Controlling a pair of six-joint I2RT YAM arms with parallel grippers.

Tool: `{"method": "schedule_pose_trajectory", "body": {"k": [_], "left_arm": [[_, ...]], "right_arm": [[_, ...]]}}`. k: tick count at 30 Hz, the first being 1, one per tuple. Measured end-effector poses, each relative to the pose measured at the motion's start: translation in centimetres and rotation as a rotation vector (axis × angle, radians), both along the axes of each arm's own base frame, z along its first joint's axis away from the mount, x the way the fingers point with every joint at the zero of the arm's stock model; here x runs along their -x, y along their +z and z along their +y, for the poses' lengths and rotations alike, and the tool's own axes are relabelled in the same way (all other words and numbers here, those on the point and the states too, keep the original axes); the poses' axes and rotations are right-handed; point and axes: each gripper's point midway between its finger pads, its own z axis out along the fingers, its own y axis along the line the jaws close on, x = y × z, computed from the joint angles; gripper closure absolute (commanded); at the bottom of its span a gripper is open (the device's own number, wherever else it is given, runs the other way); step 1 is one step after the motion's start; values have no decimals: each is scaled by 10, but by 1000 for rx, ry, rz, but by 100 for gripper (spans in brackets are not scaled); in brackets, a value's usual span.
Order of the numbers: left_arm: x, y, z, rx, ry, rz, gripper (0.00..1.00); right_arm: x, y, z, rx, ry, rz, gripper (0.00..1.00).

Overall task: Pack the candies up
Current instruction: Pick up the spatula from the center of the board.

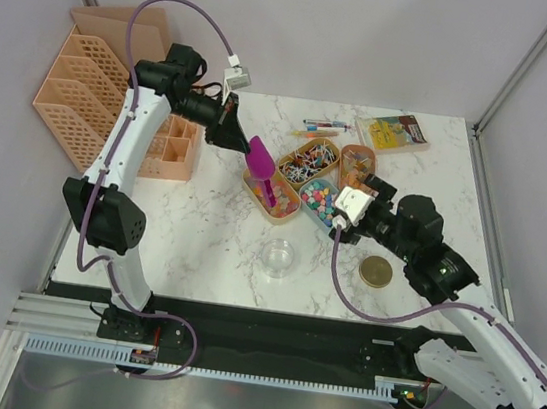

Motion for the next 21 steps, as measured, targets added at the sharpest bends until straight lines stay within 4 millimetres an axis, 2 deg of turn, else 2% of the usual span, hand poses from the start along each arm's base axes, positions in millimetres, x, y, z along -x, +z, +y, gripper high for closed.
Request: {"method": "schedule_pose_trajectory", "body": {"k": [3, 5, 7, 9, 11, 12, 14, 18, 21], "left_arm": [[4, 15, -5, 55, 19, 58, 98], [7, 22, -6, 93, 26, 99, 98], [9, 27, -6, 126, 35, 140, 98], [7, 31, -3, 155, 48, 176, 98], [5, 33, -1, 174, 59, 197, 98], [4, 34, 1, 179, 65, 206, 98], [3, 36, 4, 193, 74, 219, 98], [4, 39, 7, 218, 84, 249, 98], [6, 37, 9, 231, 97, 296, 98]], "right_arm": [[15, 3, 18, -29, 75, -117, 2], [27, -2, 33, -20, 140, -282, 2], [45, -29, 49, 48, 232, -427, 2], [54, -60, 61, 128, 294, -525, 2], [57, -90, 67, 218, 338, -529, 2], [58, -93, 71, 232, 347, -529, 2], [57, -82, 79, 205, 341, -524, 5], [45, -19, 102, 36, 284, -563, 12], [43, 8, 110, -65, 256, -568, 17]]}}
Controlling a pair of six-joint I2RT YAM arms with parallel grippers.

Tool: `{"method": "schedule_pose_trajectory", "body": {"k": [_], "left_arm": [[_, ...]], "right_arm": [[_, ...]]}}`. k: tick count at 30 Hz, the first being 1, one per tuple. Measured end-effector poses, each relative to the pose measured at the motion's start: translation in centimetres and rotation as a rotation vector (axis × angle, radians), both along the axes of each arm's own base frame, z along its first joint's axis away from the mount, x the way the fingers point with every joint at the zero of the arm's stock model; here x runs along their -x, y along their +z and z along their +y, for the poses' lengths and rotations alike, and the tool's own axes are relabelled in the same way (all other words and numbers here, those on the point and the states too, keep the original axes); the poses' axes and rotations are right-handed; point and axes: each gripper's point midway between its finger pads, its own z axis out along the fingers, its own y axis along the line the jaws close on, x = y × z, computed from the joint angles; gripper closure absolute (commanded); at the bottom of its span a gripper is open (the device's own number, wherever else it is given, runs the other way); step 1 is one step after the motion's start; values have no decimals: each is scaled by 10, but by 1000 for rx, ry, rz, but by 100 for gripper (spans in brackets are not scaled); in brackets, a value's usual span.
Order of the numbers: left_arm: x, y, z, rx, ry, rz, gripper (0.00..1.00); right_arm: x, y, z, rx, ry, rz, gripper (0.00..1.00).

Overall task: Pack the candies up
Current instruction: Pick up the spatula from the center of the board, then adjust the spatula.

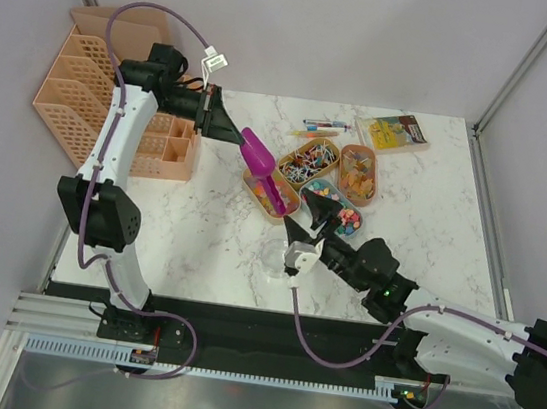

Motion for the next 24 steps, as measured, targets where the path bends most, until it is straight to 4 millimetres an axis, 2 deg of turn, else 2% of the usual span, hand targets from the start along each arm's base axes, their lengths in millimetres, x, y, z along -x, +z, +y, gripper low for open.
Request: {"method": "schedule_pose_trajectory", "body": {"k": [2, 4, 11, 17, 20, 24], "left_arm": [[2, 1, 0, 16, 1, 27, 98], [2, 2, 0, 29, 6, 44, 98], [3, 15, 4, 95, 22, 89, 98], [-2, 19, 13, 126, 43, 104, 98], [-2, 19, 14, 135, 45, 119, 98], [1, 19, 14, 141, 45, 135, 98]], "right_arm": [[-2, 3, 6, -32, 4, 25, 23], [-6, -1, 12, -49, 8, 61, 35], [-14, -31, 26, -68, -6, 211, 36], [-22, -39, 31, -71, -33, 248, 37], [-26, -43, 34, -67, -46, 257, 44], [-28, -49, 37, -57, -50, 269, 47]]}}
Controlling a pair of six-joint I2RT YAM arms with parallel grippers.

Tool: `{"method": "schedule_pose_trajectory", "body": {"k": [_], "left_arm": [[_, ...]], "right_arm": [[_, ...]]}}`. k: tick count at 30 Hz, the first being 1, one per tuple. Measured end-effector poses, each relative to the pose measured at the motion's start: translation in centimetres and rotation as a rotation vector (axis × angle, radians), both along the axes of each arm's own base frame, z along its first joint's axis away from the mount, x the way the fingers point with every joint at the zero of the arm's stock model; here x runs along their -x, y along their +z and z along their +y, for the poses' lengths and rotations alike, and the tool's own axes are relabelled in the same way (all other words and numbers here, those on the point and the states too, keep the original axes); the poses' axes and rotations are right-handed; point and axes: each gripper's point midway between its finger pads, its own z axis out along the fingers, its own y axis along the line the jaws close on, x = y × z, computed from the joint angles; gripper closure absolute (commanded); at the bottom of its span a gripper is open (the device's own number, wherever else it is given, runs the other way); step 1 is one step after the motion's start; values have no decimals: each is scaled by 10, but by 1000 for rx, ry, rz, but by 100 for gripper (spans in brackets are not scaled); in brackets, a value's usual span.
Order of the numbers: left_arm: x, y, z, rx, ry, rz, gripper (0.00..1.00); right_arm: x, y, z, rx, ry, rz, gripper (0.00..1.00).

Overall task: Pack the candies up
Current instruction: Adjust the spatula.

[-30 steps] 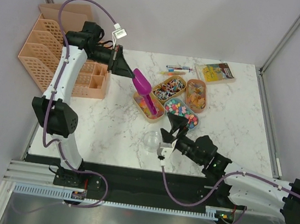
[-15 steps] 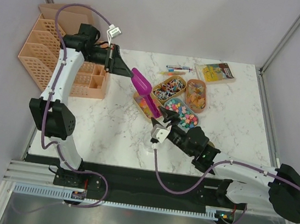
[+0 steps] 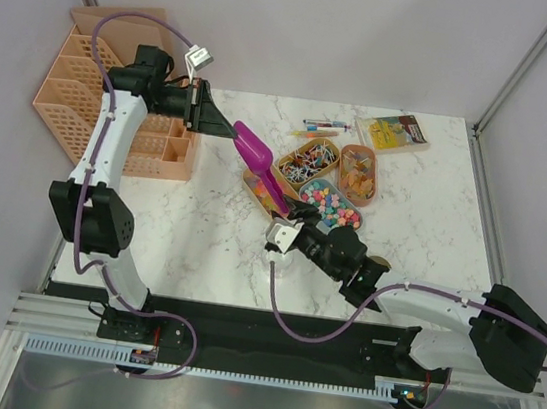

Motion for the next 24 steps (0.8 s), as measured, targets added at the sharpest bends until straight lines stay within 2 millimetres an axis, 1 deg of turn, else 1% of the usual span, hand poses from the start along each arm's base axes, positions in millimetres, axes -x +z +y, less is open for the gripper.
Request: {"method": "schedule_pose_trajectory", "body": {"k": [1, 2, 7, 8, 10, 11, 13, 16, 23, 24], "left_arm": [[1, 0, 0, 0, 0, 3, 98], [2, 0, 0, 1, 1, 8, 98], [7, 2, 0, 2, 3, 11, 98], [7, 2, 1, 2, 4, 10, 98], [8, 3, 1, 3, 6, 7, 98], [8, 3, 1, 3, 7, 9, 98], [9, 3, 2, 3, 9, 11, 98], [11, 1, 2, 3, 11, 12, 98], [11, -5, 4, 2, 16, 30, 98], [10, -5, 6, 2, 22, 31, 98]], "right_arm": [[-1, 0, 1, 0, -1, 0, 48], [-2, 0, 1, 0, -4, 0, 50], [-5, 1, 1, -1, -22, -5, 55], [-6, 2, 1, -1, -23, -6, 59], [-6, 1, 2, 2, -23, -10, 65], [-6, 0, 2, 4, -23, -9, 71], [-7, -1, 2, 7, -26, -7, 74], [-8, -1, 3, 8, -30, -7, 99], [-12, 6, 7, 4, -37, -14, 100], [-12, 6, 7, 3, -39, -13, 88]]}}
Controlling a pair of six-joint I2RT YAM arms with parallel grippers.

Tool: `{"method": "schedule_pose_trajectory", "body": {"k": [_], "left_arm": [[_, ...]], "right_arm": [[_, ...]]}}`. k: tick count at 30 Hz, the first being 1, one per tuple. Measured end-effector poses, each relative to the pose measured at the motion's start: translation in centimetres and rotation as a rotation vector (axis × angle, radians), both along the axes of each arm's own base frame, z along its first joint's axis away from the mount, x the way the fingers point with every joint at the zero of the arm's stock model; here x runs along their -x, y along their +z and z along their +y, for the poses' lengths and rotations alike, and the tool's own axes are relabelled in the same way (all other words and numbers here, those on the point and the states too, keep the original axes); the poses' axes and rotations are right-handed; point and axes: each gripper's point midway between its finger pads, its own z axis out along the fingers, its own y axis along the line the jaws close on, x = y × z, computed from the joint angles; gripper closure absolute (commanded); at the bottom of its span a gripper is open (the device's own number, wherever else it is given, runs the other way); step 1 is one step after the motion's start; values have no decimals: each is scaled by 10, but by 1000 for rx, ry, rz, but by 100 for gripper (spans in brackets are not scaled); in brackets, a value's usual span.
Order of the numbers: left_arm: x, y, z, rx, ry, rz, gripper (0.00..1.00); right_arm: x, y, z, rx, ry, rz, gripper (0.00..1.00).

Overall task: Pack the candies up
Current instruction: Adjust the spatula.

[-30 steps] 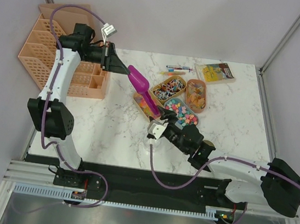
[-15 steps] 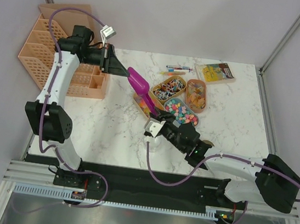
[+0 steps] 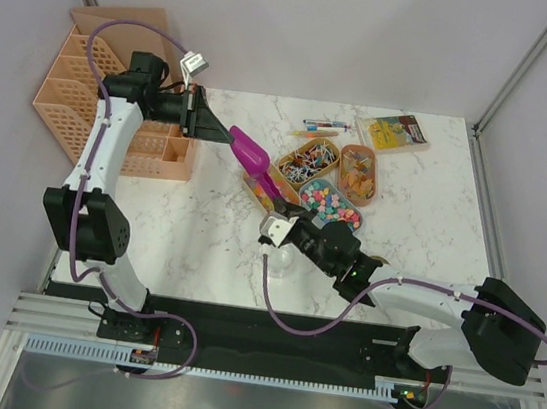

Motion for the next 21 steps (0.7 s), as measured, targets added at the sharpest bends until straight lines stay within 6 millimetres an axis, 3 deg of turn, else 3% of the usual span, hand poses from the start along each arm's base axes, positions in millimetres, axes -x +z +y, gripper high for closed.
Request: {"method": "schedule_pose_trajectory", "body": {"k": [1, 2, 5, 15, 17, 21], "left_arm": [[0, 0, 1, 0, 3, 0, 98], [0, 1, 3, 0, 8, -2, 98], [-1, 3, 7, 0, 23, -7, 98], [11, 16, 10, 0, 33, -45, 98], [14, 17, 9, 0, 33, -50, 98], [17, 16, 9, 4, 32, -41, 98]], "right_arm": [[0, 0, 0, -3, -1, 4, 74], [0, 0, 0, -8, -3, 10, 51], [-1, 0, -1, -11, -13, 28, 41], [-1, -4, -3, -12, -24, 61, 42], [-1, -4, -2, -14, -20, 66, 49], [-1, -1, 1, -25, -15, 76, 75]]}}
